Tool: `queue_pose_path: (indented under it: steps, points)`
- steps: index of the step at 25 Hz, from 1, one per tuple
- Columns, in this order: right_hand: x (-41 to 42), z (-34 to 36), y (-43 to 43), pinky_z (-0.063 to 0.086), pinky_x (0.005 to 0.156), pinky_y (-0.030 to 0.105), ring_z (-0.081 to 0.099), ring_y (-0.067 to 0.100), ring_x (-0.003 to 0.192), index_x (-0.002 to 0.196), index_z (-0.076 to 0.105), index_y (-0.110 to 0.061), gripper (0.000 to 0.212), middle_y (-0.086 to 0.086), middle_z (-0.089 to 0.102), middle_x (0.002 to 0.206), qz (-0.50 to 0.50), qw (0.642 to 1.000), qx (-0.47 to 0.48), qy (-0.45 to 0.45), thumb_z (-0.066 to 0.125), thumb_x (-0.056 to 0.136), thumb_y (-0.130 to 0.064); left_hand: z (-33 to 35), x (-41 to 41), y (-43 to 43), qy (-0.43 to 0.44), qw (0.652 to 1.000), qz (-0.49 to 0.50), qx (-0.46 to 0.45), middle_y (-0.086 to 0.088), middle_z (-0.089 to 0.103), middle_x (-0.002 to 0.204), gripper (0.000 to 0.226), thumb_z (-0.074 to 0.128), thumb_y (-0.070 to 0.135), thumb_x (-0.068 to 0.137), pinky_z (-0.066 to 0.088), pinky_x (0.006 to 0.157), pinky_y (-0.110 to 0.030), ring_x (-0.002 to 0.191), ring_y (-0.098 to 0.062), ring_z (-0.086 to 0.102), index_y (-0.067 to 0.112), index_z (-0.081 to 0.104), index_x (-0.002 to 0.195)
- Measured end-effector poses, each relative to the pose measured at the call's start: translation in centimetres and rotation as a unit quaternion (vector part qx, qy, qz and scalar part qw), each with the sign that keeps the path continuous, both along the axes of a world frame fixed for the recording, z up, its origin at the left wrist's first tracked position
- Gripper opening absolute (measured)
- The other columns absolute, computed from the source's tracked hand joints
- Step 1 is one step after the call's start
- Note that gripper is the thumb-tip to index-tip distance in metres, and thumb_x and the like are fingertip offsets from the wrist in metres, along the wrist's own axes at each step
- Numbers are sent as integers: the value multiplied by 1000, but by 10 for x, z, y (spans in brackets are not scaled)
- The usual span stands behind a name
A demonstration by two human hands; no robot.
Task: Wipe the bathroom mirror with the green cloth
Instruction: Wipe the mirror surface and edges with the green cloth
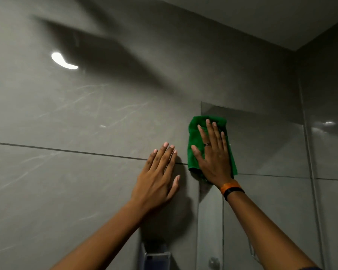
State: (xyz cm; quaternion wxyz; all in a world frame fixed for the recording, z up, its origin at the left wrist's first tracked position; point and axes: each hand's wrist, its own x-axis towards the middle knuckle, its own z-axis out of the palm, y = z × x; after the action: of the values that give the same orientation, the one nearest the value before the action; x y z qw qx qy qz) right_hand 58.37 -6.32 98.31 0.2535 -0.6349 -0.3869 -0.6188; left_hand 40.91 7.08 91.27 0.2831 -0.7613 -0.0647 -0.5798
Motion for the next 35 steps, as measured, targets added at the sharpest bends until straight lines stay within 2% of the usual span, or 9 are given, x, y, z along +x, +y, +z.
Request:
queue_pose_path:
  steps: [3,10,14,20,24,28,35]
  points:
    - [7,26,-5,10,133,51,2,23,164,166,11,-26,72,4,4,176,-14,1000,-4,-15,29,103,-56,19,25,2,2,1000,2,3,-20,28,164,70,29,45,101,14,128,-46,154,-32,18,1,26,156]
    - [31,69,-16,5,134,50,-2,23,164,165,8,-30,69,3,1,176,-2,999,37,4,27,104,-56,48,64,-14,-44,998,35,13,-20,16,166,68,20,42,103,14,126,-50,155,-34,12,0,16,157]
    - [36,83,-20,3,134,51,-3,24,164,165,6,-33,70,3,-1,176,-6,999,48,24,24,102,-59,55,70,-19,-60,997,36,22,-21,16,166,67,18,41,102,14,126,-51,155,-35,12,0,17,156]
    - [27,87,-9,0,133,47,-1,22,164,164,9,-37,68,1,3,176,-2,997,-11,-79,24,101,-59,59,83,-26,-86,996,23,25,-21,22,164,65,18,38,102,21,125,-52,154,-35,17,-1,26,155]
    - [36,93,-16,-1,133,48,-2,24,164,164,9,-37,65,2,2,176,9,999,47,-2,29,105,-56,60,82,-30,-91,995,34,25,-21,21,164,66,17,38,102,17,125,-51,154,-35,16,-1,24,155]
    - [72,82,-51,4,134,50,2,27,163,164,17,-33,63,4,6,176,1,993,111,48,38,107,-50,59,81,-32,-96,995,18,23,-22,22,164,65,22,36,101,16,127,-49,154,-35,16,-2,25,154]
    - [144,72,-117,7,134,50,2,26,163,165,15,-30,64,4,5,176,-21,981,151,121,37,108,-48,56,87,-28,-90,996,0,18,-22,9,167,67,16,38,102,15,127,-52,156,-34,5,0,14,157]
